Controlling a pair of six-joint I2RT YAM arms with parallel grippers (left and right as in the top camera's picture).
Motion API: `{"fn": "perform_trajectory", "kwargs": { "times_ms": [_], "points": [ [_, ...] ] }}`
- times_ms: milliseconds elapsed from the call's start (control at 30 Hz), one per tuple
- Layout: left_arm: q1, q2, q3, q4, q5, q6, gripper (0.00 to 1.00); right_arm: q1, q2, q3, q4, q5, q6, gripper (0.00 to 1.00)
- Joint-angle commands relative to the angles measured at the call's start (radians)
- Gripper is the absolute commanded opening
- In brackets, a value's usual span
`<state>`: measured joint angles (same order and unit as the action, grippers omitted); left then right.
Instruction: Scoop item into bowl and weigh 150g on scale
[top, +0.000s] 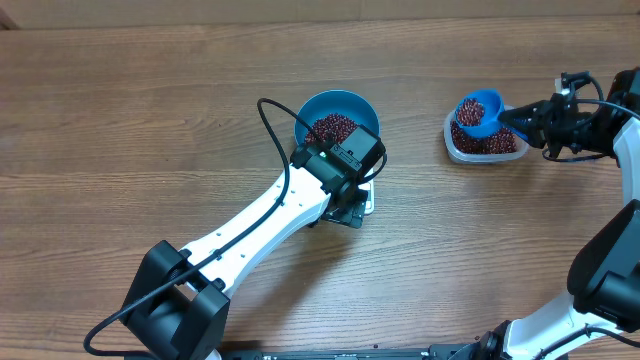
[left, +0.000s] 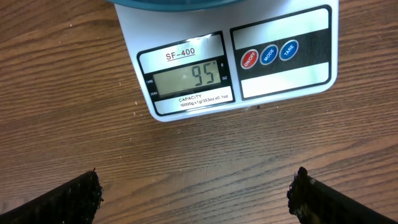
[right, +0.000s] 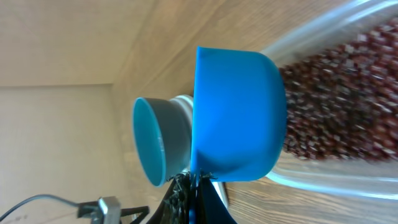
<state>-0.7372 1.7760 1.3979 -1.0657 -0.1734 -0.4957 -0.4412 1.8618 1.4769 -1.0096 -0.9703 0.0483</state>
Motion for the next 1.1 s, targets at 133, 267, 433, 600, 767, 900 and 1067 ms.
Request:
{"fn": "perform_trajectory", "kwargs": {
  "times_ms": [133, 267, 433, 600, 767, 900, 1067],
  "points": [
    [0.004, -0.027, -0.005, 0.0, -0.017, -0.013, 0.99, 0.085, 0.001, 0.024, 0.009, -0.086, -0.023, 0.04],
    [0.004, -0.027, -0.005, 0.0, -0.017, -0.013, 1.0, 0.14, 0.001, 0.095, 0.008, -0.087, -0.023, 0.04],
    [0.004, -0.027, -0.005, 0.0, -0.017, -0.013, 1.0, 0.24, 0.001, 0.195, -0.008, -0.085, -0.023, 0.04],
    [0.004, -0.027, -0.005, 0.0, -0.017, -0.013, 0.99, 0.368, 0.001, 0.269, -0.006, 0.02, -0.024, 0.04],
    [0.004, -0.027, -0.005, 0.0, -0.017, -0.013, 0.99, 0.487, 0.001, 0.314, -0.011, 0.158, -0.117, 0.04],
    [0.004, -0.027, -0.005, 0.0, -0.017, -0.013, 0.99, 0.566, 0.001, 0.325, -0.013, 0.246, -0.221, 0.04],
    [0.004, -0.028, -0.005, 0.0, -0.017, -0.013, 0.99, 0.638, 0.001, 0.325, -0.012, 0.322, -0.365, 0.04]
  ]
}}
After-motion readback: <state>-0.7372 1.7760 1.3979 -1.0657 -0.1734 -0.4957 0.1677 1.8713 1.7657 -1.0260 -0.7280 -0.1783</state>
